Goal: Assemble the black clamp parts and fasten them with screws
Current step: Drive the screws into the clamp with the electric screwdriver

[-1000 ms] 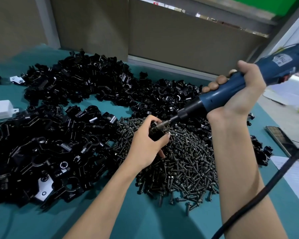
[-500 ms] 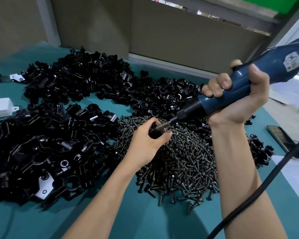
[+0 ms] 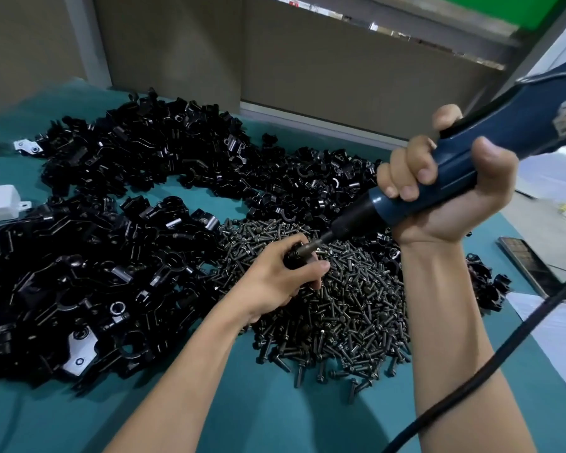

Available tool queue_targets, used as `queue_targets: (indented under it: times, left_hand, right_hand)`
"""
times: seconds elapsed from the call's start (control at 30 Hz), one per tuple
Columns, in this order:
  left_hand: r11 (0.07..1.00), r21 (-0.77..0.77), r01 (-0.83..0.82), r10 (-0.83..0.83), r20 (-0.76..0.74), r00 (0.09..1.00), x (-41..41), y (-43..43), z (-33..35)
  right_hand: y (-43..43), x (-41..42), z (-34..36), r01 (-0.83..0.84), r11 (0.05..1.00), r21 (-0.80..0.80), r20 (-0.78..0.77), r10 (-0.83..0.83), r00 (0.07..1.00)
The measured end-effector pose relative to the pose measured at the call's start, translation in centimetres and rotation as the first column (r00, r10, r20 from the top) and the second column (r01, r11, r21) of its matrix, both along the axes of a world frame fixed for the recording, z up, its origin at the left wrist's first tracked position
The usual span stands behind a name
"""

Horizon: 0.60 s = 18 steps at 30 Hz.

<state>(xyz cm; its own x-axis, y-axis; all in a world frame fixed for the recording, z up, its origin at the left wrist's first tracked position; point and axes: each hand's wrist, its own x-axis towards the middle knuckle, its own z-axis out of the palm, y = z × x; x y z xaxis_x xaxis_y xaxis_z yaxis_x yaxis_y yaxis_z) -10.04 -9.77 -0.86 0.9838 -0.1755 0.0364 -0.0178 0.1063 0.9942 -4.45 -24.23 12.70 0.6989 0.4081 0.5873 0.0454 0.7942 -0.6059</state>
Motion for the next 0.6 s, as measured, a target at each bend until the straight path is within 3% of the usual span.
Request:
queue_targets:
  times: [0.13, 0.6]
  left_hand:
    - [0.997, -0.012, 0.072, -0.072, 0.019, 0.997, -0.17, 0.33, 0.14]
    - [0.995, -0.090, 0.046, -0.043, 0.035, 0.998, 0.03, 0.72, 0.05]
  right_hand:
    - [-0.20, -0.43, 0.27, -0.097, 0.995, 0.026, 0.037, 0.096, 0.995]
    - [0.57, -0.11, 0.20, -0.027, 1.000, 0.008, 0.028, 0.026, 0.999]
